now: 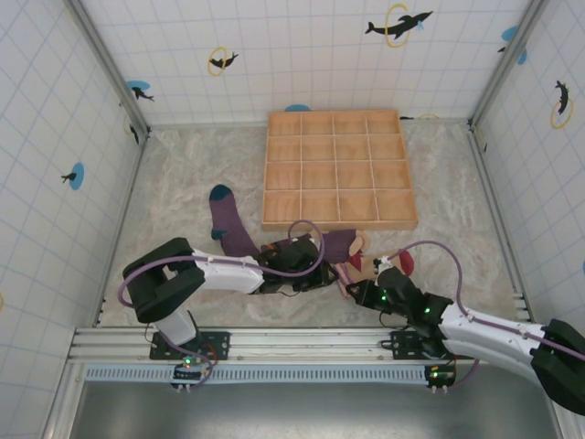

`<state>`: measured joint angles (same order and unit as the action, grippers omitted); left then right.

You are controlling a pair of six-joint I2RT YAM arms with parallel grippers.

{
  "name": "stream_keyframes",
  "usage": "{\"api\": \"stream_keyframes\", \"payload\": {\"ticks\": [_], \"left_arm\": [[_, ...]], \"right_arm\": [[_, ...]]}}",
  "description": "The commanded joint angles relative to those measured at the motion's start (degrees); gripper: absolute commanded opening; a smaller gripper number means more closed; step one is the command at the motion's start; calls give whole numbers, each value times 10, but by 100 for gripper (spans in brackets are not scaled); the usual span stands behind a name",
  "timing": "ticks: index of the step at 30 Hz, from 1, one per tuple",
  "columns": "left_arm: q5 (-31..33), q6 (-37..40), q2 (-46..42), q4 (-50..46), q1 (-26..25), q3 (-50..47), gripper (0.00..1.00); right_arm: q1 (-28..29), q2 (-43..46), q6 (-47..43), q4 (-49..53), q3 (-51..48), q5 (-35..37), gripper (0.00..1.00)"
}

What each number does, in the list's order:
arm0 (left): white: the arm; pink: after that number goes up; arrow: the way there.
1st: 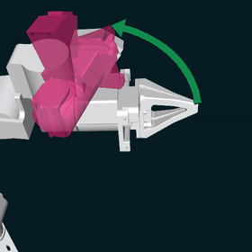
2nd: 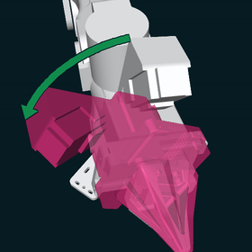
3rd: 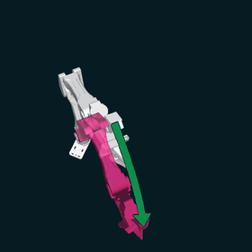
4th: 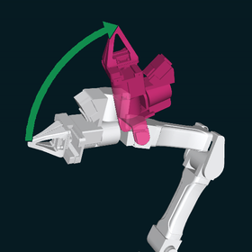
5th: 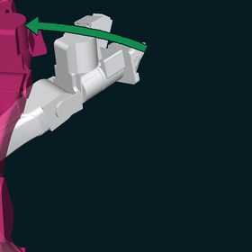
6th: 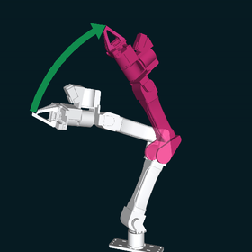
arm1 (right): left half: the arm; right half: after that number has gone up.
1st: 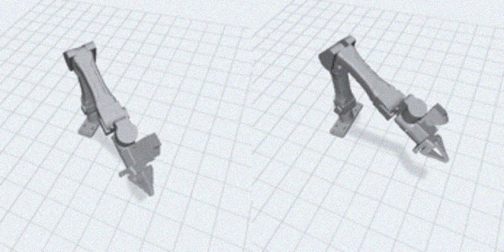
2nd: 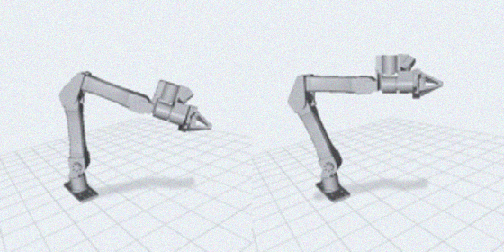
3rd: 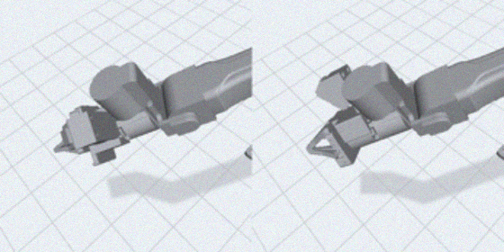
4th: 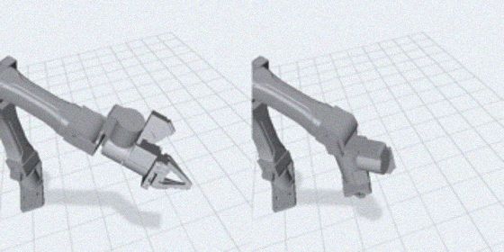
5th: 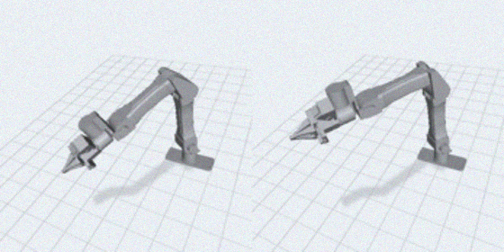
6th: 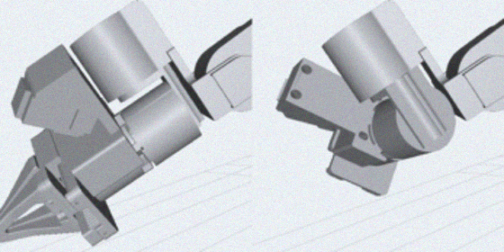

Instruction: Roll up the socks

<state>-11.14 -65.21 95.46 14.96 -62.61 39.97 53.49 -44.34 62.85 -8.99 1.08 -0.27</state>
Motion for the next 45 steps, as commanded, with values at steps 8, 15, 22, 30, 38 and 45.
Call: {"api": "stream_keyframes", "payload": {"ticks": [8,15,22,30,38,45], "left_arm": [[-11,25,56,47,-7,36,42],[-17,7,89,39,-7,43,25],[-12,21,96,-52,-3,83,0],[-11,22,31,-132,15,67,0],[-6,12,-28,-183,23,38,0],[-26,16,-37,-207,34,36,0]], "right_arm": [[-12,-18,23,117,-56,-3,0],[-27,-9,22,119,-61,-19,0],[-29,-4,-17,159,-25,-16,31],[30,1,-103,225,77,61,55],[217,-86,-174,283,210,293,61],[332,-202,-222,282,287,437,62]]}}
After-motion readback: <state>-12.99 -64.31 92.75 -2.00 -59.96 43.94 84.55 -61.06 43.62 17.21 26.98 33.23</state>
